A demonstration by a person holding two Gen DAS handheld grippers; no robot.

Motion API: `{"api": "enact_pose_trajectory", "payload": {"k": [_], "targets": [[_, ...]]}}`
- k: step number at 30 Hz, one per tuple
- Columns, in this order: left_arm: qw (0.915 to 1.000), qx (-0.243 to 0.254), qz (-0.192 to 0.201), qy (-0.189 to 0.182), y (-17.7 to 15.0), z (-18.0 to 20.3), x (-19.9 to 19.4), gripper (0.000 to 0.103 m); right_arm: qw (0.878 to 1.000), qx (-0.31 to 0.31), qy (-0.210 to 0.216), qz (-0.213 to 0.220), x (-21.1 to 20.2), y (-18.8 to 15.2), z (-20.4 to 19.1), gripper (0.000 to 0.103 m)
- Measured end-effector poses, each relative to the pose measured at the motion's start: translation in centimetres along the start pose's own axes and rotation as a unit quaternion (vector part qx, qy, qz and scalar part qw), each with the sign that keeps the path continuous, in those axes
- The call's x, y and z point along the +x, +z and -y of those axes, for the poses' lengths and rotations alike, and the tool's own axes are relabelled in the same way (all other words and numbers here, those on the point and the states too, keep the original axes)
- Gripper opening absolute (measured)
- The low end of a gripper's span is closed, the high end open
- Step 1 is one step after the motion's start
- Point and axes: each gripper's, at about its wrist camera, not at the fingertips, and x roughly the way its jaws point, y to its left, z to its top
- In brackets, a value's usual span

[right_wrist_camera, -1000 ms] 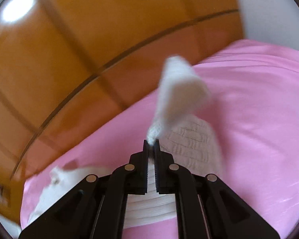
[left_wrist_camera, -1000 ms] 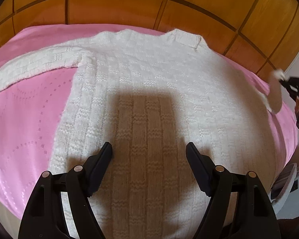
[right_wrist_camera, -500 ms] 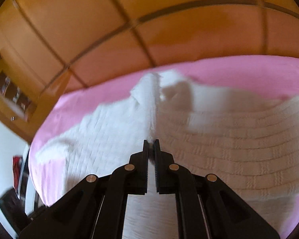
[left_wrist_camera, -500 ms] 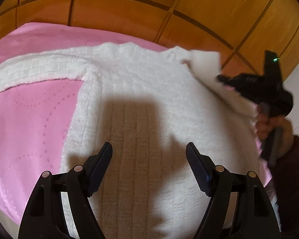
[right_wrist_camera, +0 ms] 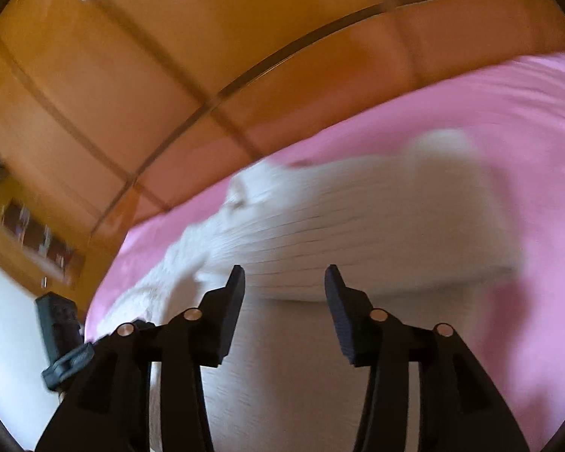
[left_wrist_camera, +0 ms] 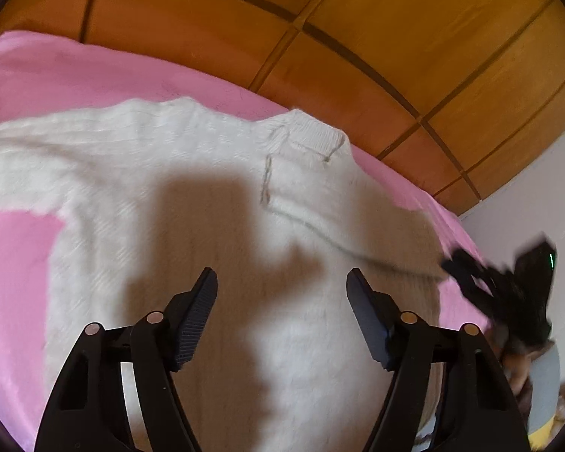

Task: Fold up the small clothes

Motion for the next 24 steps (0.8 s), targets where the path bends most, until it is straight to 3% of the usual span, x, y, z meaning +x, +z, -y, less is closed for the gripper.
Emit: {"api": "enact_pose_trajectory", "payload": {"k": [1, 3, 7, 10, 11, 12, 13, 17, 19, 22, 24], "targets": [[0.9999, -0.008, -0.008, -0.008, 0.7, 0.1, 1.1, 0.057, 1.000, 0.015, -0.009, 0.011, -1.3, 0.2, 1.3, 0.047], [0.9994, -0.018, -0.028, -0.008, 1.7, 0.2, 3.1, 0.048, 0.998, 0.050, -0.028, 0.030, -3.6, 0.1, 4.1, 0.047], [0.9977, -0.043, -0.051, 0.003, 3.0, 0.3, 6.8, 0.048, 0.991, 0.101, -0.063, 0.054, -6.2, -0.3, 8.5, 0.047], [0.9966, -0.067, -0.047, 0.000, 3.7, 0.2, 8.4, 0.047, 0.987, 0.130, -0.073, 0.062, -6.7, -0.4, 10.4, 0.047], [0.9964, -0.071, -0.047, -0.006, 4.0, 0.3, 8.7, 0.040, 0.986, 0.137, -0.073, 0.064, -6.7, -0.2, 10.8, 0.047], [0.9961, -0.070, -0.051, -0.014, 4.4, 0.5, 8.9, 0.008, 0.985, 0.139, -0.073, 0.065, -6.6, -0.2, 10.9, 0.047], [0.9962, -0.065, -0.056, -0.015, 4.7, 0.7, 9.1, 0.004, 0.985, 0.141, -0.074, 0.065, -6.6, 0.0, 11.2, 0.047], [0.9990, -0.039, 0.013, -0.015, 5.8, 1.4, 4.7, 0.004, 0.987, 0.130, -0.058, 0.070, -5.9, 1.0, 10.1, 0.047], [0.9989, -0.034, 0.030, -0.005, 6.3, 0.9, 3.2, 0.004, 0.991, 0.105, -0.046, 0.063, -4.8, 1.7, 8.5, 0.047], [0.9986, -0.035, 0.030, 0.024, 6.2, -0.6, 2.5, 0.004, 0.996, 0.071, -0.041, 0.045, -2.8, 2.2, 6.6, 0.047], [0.9985, -0.041, 0.009, 0.035, 5.8, -1.8, 3.4, 0.004, 0.997, 0.049, -0.050, 0.026, -0.4, 2.4, 5.2, 0.047]]}}
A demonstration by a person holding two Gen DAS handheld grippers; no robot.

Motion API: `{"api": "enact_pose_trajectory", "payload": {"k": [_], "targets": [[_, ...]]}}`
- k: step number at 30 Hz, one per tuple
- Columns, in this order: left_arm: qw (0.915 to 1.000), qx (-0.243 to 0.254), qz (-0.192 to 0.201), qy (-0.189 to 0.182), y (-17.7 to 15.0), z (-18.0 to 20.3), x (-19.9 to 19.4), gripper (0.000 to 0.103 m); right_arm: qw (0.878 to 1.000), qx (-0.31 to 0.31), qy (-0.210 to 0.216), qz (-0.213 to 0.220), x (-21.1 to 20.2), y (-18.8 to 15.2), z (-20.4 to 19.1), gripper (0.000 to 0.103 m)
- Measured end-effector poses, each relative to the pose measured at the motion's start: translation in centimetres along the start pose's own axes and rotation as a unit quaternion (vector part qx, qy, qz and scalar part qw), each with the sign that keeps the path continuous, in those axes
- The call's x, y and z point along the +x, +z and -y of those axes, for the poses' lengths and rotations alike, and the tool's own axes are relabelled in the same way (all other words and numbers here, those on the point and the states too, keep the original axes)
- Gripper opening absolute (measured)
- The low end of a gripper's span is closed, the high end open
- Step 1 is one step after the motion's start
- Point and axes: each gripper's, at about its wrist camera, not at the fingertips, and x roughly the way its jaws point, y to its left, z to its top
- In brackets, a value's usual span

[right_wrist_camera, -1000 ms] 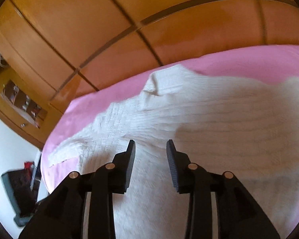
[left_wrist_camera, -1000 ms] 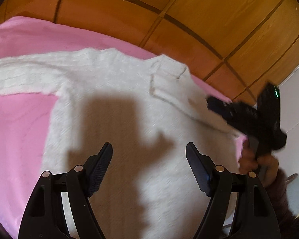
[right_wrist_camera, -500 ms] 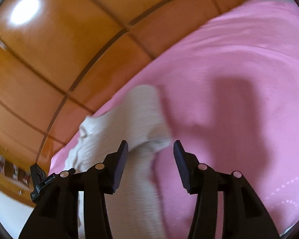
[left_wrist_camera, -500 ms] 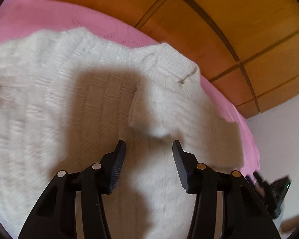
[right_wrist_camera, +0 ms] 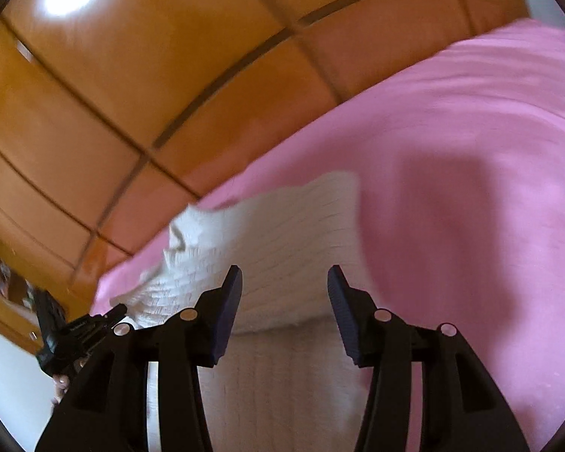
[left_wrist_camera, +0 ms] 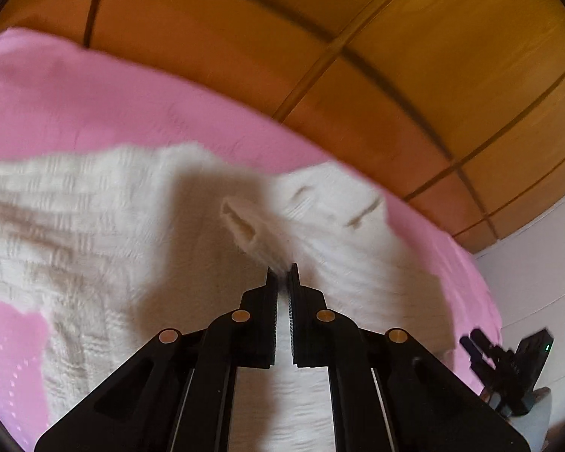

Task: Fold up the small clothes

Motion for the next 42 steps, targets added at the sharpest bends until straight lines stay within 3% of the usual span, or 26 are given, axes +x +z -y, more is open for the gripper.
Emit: {"api": "enact_pose_trajectory", "payload": {"k": [5, 8, 11, 14, 16, 21, 26, 29, 32, 35, 36, 42], "targets": [[0.9975, 0.014, -0.019, 0.066, -1.2, -1.3, 3.1, 0.004, 0.997, -0.030, -0.059, -0.048, 5.4, -1.4, -1.3, 0.046], [0.9960, 0.036, -0.010, 0.081, -1.7, -1.1, 3.6, 0.005, 0.994, -0.059, -0.087, -0.034, 5.9, -2.2, -2.1, 0.046], [0.9932, 0.053, 0.001, 0.103, -2.1, -0.4, 2.9, 0.012, 0.988, -0.095, -0.117, -0.029, 6.2, -2.7, -3.1, 0.047], [0.9920, 0.043, 0.023, 0.117, -2.6, -1.0, 0.8, 0.038, 0.980, -0.131, -0.149, -0.021, 5.6, -3.3, -4.7, 0.051], [0.9914, 0.031, 0.046, 0.118, -3.3, -2.2, -1.3, 0.061, 0.980, -0.134, -0.144, -0.008, 4.7, -3.7, -5.6, 0.057], [0.9922, -0.028, 0.065, 0.103, -4.7, -6.6, -6.4, 0.065, 0.972, -0.191, -0.133, 0.020, 3.8, -7.5, -9.4, 0.066], [0.9840, -0.095, 0.095, 0.118, -6.3, -12.1, -11.7, 0.065, 0.957, -0.258, -0.132, -0.013, 6.3, -12.3, -12.2, 0.069], [0.9717, -0.156, 0.120, 0.131, -7.1, -16.3, -14.8, 0.065, 0.950, -0.277, -0.147, -0.008, 7.2, -13.9, -12.7, 0.074], [0.9489, -0.244, 0.142, 0.141, -7.9, -21.9, -17.9, 0.058, 0.952, -0.271, -0.143, -0.013, 7.3, -13.9, -12.5, 0.079], [0.9285, -0.308, 0.167, 0.123, -8.1, -26.5, -20.5, 0.048, 0.956, -0.261, -0.133, -0.014, 7.2, -13.8, -12.0, 0.082], [0.9224, -0.321, 0.174, 0.126, -8.0, -27.5, -21.1, 0.044, 0.956, -0.261, -0.132, -0.013, 7.1, -13.8, -11.9, 0.082], [0.8855, -0.379, 0.221, 0.154, -6.7, -33.1, -24.4, 0.042, 0.952, -0.271, -0.140, -0.009, 7.4, -14.2, -12.3, 0.085]]}}
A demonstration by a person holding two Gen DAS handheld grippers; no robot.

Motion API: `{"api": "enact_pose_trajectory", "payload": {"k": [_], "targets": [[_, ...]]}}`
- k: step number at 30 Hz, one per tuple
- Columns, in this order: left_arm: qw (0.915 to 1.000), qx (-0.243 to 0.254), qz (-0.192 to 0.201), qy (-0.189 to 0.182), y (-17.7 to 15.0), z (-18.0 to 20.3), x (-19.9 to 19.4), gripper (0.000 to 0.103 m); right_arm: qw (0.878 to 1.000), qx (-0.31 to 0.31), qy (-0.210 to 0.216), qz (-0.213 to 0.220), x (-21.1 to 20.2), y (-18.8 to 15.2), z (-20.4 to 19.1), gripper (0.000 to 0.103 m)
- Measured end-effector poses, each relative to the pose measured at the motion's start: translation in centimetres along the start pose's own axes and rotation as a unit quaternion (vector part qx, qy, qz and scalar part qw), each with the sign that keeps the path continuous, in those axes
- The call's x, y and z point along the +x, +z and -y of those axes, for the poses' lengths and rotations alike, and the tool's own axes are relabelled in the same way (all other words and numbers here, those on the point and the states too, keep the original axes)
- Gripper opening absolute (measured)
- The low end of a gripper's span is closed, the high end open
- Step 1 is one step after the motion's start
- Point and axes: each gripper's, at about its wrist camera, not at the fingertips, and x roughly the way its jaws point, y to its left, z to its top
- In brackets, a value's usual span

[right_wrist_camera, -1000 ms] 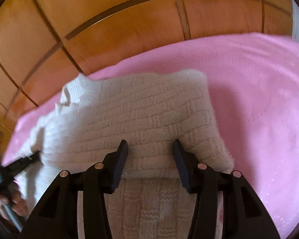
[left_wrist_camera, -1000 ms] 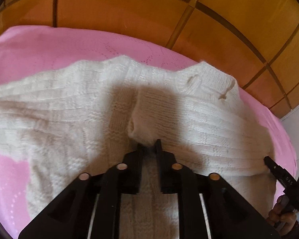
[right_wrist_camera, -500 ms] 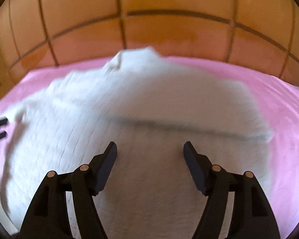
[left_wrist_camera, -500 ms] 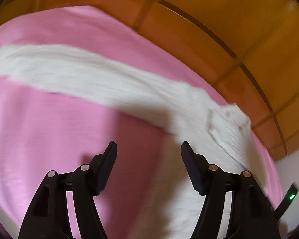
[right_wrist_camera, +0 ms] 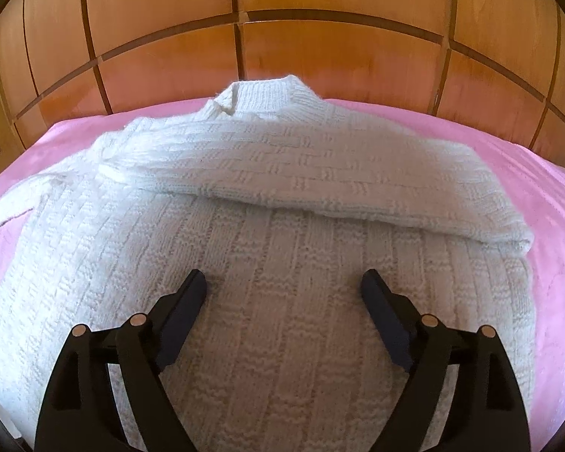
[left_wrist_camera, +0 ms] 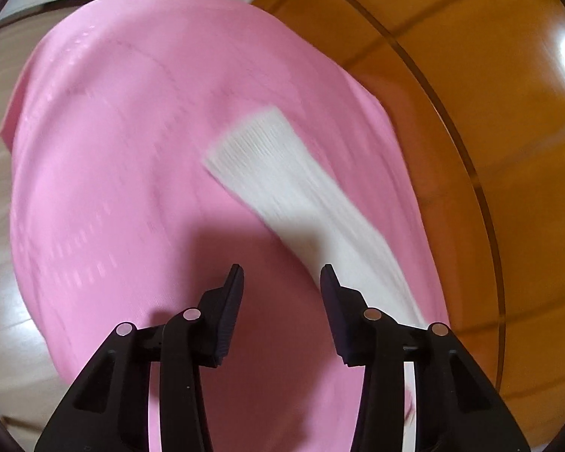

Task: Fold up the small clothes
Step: 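Grasp the other sleeve cuff with the left gripper and lift it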

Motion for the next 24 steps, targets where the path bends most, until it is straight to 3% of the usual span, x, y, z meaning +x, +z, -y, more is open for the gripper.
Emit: {"api": "enact_pose_trajectory", "payload": {"k": [4, 8, 9, 10, 13, 15, 16, 19, 22, 24], "targets": [[0.9987, -0.050, 0.010, -0.001, 2.5, -1.7, 1.3, 0.042, 1.000, 0.001, 0.001, 0.000, 0.1, 0.0, 0.0, 0.086], [0.9991, -0.036, 0.019, 0.010, 3.8, -1.2, 2.3, 0.042, 1.000, -0.003, -0.004, -0.001, 0.2, 0.0, -0.2, 0.086], [0.9993, -0.029, 0.018, 0.014, 4.4, -1.1, 2.3, 0.033, 1.000, -0.004, -0.004, -0.001, 0.2, 0.0, -0.2, 0.087], [0.9995, -0.022, 0.015, 0.015, 5.2, -1.7, 2.1, 0.018, 1.000, -0.004, -0.005, -0.001, 0.2, 0.0, -0.2, 0.087], [0.9999, -0.017, -0.001, -0.001, 5.6, -0.6, 2.0, 0.008, 1.000, -0.004, -0.006, -0.001, 0.2, -0.1, -0.3, 0.087], [0.9995, 0.022, 0.009, -0.022, 5.1, 1.9, 0.6, 0.007, 1.000, -0.004, -0.006, -0.001, 0.2, -0.1, -0.3, 0.087], [0.9986, 0.038, 0.013, -0.035, 4.9, 3.0, -0.1, 0.000, 1.000, -0.005, -0.006, -0.001, 0.2, -0.1, -0.2, 0.087], [0.9925, 0.078, 0.018, -0.093, 3.7, 6.8, -2.6, 0.000, 1.000, -0.004, -0.005, 0.000, 0.2, -0.1, -0.2, 0.087], [0.9808, 0.138, 0.023, -0.136, 1.2, 11.5, -4.5, 0.000, 1.000, -0.003, -0.004, 0.000, 0.2, -0.1, -0.2, 0.087], [0.9717, 0.185, 0.026, -0.144, -0.9, 14.3, -5.2, 0.000, 1.000, -0.001, -0.001, 0.001, 0.2, -0.1, -0.1, 0.087]]}}
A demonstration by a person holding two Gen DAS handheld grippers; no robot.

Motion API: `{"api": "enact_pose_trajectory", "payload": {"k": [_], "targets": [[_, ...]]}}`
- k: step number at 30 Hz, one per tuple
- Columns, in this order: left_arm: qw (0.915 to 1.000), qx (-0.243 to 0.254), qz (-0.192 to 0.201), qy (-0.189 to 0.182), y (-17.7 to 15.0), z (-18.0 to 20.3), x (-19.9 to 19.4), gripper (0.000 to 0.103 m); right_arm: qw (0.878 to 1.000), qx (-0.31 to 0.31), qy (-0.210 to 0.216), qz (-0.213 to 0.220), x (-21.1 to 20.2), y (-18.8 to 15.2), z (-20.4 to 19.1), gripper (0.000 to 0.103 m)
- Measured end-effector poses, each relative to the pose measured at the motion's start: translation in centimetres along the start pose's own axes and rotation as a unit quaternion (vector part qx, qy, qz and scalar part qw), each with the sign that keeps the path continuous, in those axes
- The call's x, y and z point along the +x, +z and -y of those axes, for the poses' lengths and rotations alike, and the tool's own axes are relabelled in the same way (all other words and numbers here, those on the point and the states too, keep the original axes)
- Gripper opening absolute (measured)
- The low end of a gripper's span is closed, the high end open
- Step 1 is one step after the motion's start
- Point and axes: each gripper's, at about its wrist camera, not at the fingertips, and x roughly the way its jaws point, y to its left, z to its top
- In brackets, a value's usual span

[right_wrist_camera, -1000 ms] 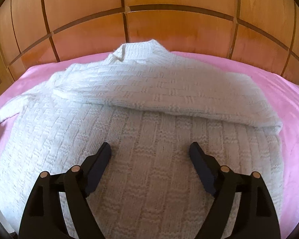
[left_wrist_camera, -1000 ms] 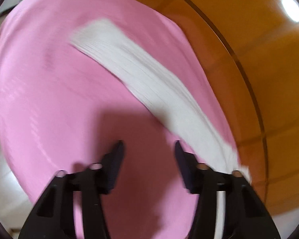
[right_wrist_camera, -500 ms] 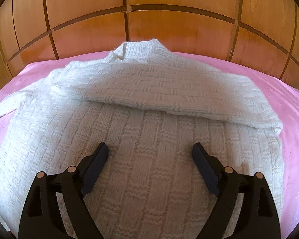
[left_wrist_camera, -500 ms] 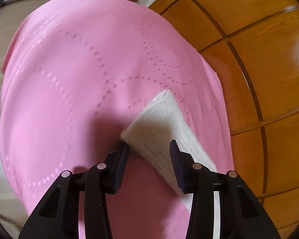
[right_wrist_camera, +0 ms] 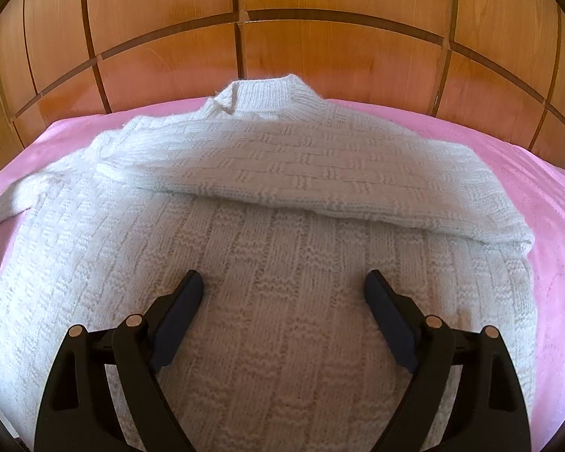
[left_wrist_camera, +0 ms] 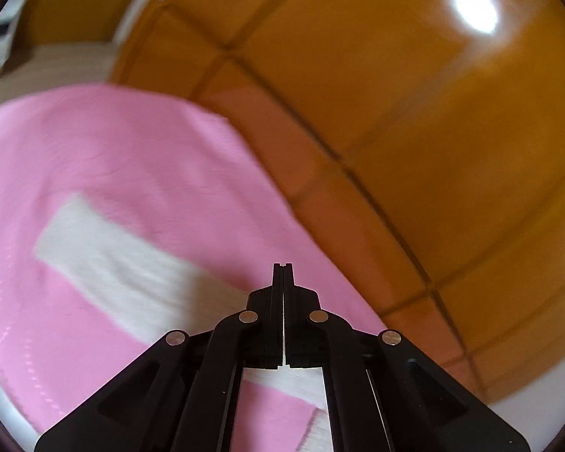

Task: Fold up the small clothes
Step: 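Grasp the other sleeve cuff with the left gripper and lift it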

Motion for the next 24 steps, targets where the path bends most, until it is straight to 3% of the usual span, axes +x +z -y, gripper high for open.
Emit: {"api": "enact_pose_trajectory", "payload": {"k": [3, 7, 11, 14, 15, 16, 17, 18, 20, 24], "targets": [[0.9994, 0.025, -0.024, 0.006, -1.4, 2.1, 1.4, 0.000, 1.000, 0.004, 0.005, 0.002, -0.1, 0.0, 0.2, 0.087], [0.9979, 0.007, -0.054, 0.035, -3.2, -0.7, 1.7, 0.000, 1.000, 0.010, 0.014, 0.004, -0.1, -0.1, 0.4, 0.088], [0.9922, -0.057, -0.056, 0.096, -4.1, -7.3, 1.5, 0.000, 1.000, 0.010, 0.016, 0.003, -0.1, 0.0, 0.4, 0.089], [0.9820, -0.124, -0.056, 0.131, -3.9, -13.0, 1.1, 0.000, 1.000, 0.009, 0.015, 0.002, 0.0, 0.0, 0.4, 0.089], [0.9784, -0.141, -0.055, 0.141, -4.1, -14.3, 0.6, 0.004, 1.000, 0.007, 0.014, 0.001, 0.0, 0.0, 0.3, 0.090], [0.9755, -0.158, -0.054, 0.144, -3.9, -15.6, 0.5, 0.030, 1.000, 0.005, 0.013, 0.001, 0.0, 0.0, 0.3, 0.090], [0.9721, -0.187, -0.048, 0.133, -3.8, -17.4, 0.2, 0.043, 1.000, 0.004, 0.012, 0.000, 0.0, 0.0, 0.2, 0.090], [0.9708, -0.205, -0.037, 0.119, -3.6, -18.2, 0.0, 0.050, 1.000, 0.004, 0.010, 0.000, 0.0, 0.0, 0.2, 0.090], [0.9676, -0.228, -0.028, 0.105, -2.8, -19.5, -0.2, 0.050, 1.000, 0.001, 0.007, -0.001, 0.1, 0.0, 0.1, 0.090], [0.9683, -0.224, -0.016, 0.109, -1.7, -20.0, 0.0, 0.050, 1.000, -0.004, 0.001, -0.004, 0.2, 0.0, -0.1, 0.091]]}}
